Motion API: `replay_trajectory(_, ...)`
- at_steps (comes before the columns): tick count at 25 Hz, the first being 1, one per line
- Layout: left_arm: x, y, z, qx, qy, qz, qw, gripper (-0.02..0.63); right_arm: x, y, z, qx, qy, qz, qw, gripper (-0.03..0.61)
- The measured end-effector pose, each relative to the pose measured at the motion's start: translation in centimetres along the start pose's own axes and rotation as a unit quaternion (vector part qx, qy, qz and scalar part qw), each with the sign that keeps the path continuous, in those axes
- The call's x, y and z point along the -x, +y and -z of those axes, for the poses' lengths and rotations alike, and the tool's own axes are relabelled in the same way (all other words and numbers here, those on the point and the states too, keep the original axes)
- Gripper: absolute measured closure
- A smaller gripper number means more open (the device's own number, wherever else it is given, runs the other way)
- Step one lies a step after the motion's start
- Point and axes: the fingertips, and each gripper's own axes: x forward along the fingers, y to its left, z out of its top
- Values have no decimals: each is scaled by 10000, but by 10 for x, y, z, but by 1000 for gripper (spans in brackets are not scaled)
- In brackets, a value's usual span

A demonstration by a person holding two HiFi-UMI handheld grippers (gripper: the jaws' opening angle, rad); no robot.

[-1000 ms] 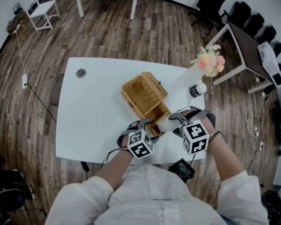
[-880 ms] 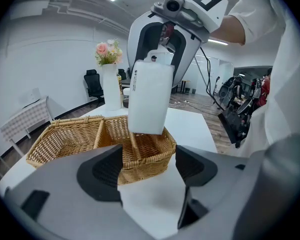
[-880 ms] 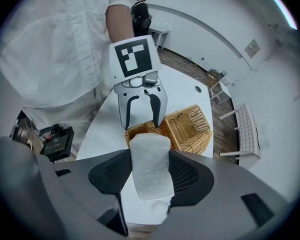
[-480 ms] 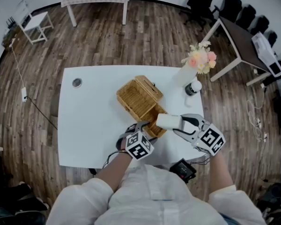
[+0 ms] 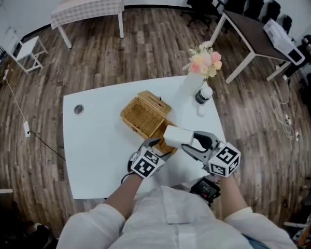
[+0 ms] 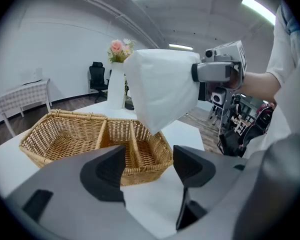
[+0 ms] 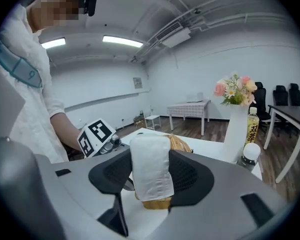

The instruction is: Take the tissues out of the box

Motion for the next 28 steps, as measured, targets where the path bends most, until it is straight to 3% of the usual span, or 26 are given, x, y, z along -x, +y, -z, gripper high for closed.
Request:
replay_trajectory(7,57,-5,-49,388,-1108,148,9930,314,3,6,-33,-635,-914,291,9934,333)
replay_trajectory(11,94,-1,-64,527,-1583,-39,9860,322,8,12,-47,-962,-1347,268,9858,333)
replay_trajectory(17,140,11,-84,440,-2084,-312,9766,345,3,19,-62,-999,-1570,280,9821,333)
replay_trajectory(20,156,13,-90,398,-2265,-422,9723,389,2,22,-68,-1007,-1641,257,9810,333)
replay_trajectory(25,168,13,-94,305,-2352,-551,9699,596,3,24,-73,-986,-1692,224,9804,333)
replay_trajectory(28,167,14,-97,287,-2343,-544,9702,612,3,25,-73,-947,-1670,234,9811,333)
